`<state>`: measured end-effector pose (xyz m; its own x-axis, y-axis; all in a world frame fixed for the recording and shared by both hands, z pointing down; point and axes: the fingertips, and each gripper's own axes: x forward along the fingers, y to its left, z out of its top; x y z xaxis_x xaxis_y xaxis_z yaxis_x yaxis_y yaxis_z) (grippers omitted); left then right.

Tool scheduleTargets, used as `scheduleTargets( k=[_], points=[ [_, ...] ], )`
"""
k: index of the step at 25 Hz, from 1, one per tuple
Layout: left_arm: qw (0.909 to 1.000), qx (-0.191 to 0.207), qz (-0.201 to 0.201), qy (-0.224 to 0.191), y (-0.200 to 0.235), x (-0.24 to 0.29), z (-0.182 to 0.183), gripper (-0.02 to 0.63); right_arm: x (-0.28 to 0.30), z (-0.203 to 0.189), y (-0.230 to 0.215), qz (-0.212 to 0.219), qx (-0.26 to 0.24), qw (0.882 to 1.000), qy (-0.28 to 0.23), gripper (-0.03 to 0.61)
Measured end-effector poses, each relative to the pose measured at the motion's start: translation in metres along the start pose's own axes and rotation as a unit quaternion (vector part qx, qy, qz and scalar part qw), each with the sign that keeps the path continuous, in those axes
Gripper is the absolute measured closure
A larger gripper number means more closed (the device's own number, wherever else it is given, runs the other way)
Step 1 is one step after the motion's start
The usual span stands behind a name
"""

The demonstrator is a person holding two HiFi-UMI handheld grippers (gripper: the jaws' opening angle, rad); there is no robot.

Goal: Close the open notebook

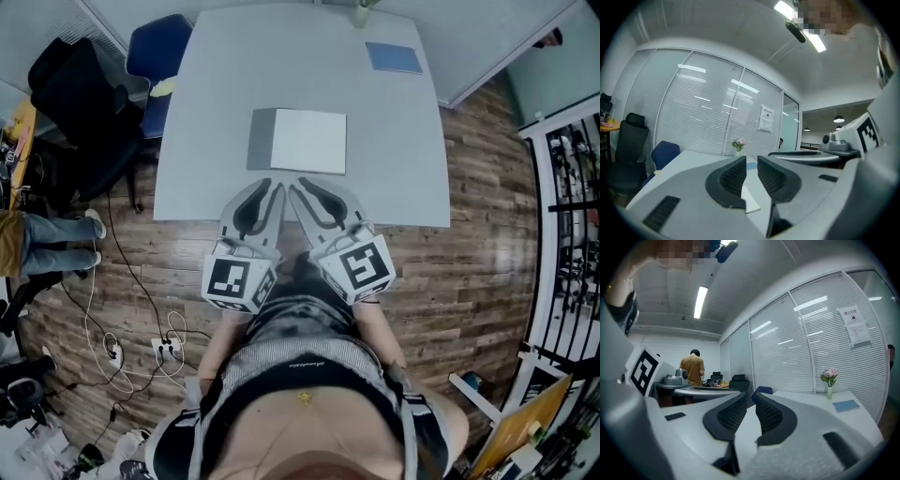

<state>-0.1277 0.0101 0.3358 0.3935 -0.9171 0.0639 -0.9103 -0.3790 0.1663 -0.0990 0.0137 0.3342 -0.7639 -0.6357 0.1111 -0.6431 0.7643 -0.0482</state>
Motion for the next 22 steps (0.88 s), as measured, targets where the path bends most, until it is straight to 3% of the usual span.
scheduleTargets(
  k=[22],
  points=[
    [0.9994, -0.002, -0.036, 0.004, -0.023, 0.113, -0.007, 0.546, 0.005, -0.004, -0.111, -0.034, -0.003, 0.999, 0.006, 0.518]
  ],
)
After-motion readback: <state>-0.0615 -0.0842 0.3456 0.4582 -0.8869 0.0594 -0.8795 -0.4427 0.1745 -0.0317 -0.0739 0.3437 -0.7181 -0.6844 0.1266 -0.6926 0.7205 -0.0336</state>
